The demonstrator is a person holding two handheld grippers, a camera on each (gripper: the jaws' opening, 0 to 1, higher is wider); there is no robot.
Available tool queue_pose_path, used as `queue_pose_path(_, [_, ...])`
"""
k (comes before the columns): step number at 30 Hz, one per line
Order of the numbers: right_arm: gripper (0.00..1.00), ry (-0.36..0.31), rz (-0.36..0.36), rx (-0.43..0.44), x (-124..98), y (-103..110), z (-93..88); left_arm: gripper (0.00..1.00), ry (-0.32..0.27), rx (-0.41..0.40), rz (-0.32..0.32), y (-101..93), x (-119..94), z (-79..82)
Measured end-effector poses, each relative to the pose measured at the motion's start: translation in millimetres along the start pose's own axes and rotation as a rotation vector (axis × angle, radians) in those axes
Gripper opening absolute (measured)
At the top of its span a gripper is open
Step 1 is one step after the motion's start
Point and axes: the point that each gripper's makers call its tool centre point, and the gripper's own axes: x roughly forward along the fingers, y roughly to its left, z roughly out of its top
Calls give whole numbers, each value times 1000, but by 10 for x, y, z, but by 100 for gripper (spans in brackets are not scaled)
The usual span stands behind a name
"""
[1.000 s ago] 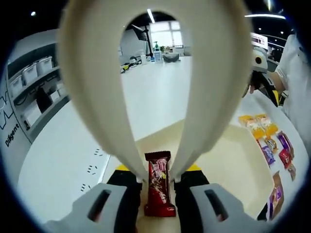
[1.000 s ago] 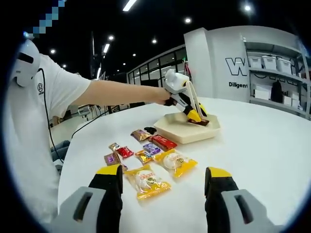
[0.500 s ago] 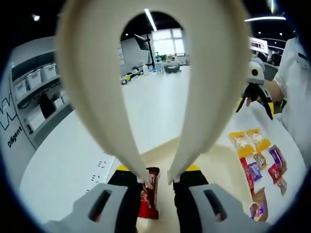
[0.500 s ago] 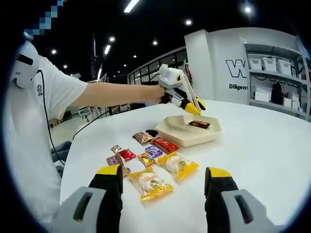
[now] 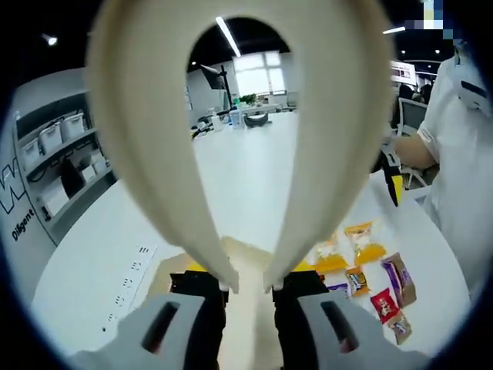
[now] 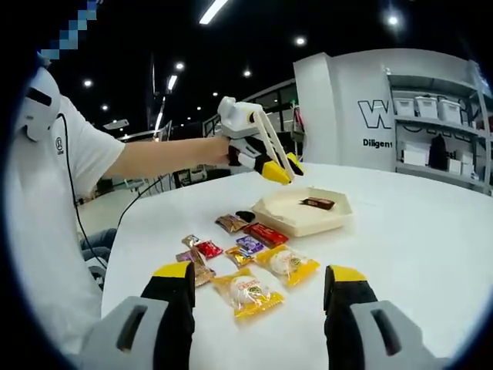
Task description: Place the target food into the container with the food tongs after gripping and lifting it, then release it inside without dropping or visibly crushing the food.
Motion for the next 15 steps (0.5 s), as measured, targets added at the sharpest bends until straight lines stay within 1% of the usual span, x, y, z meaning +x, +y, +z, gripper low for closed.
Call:
queue_pose_path(7, [67, -8, 5, -8, 5, 40, 19, 20, 6, 13, 9, -303, -43, 23])
queue_pose_path(11, [67, -13, 10, -12, 0, 59, 36, 21, -1, 23, 29, -386, -55, 16])
queue_pose_path(15, [67, -15, 13, -16, -1, 81, 40, 21, -12, 28, 49, -462, -55, -26])
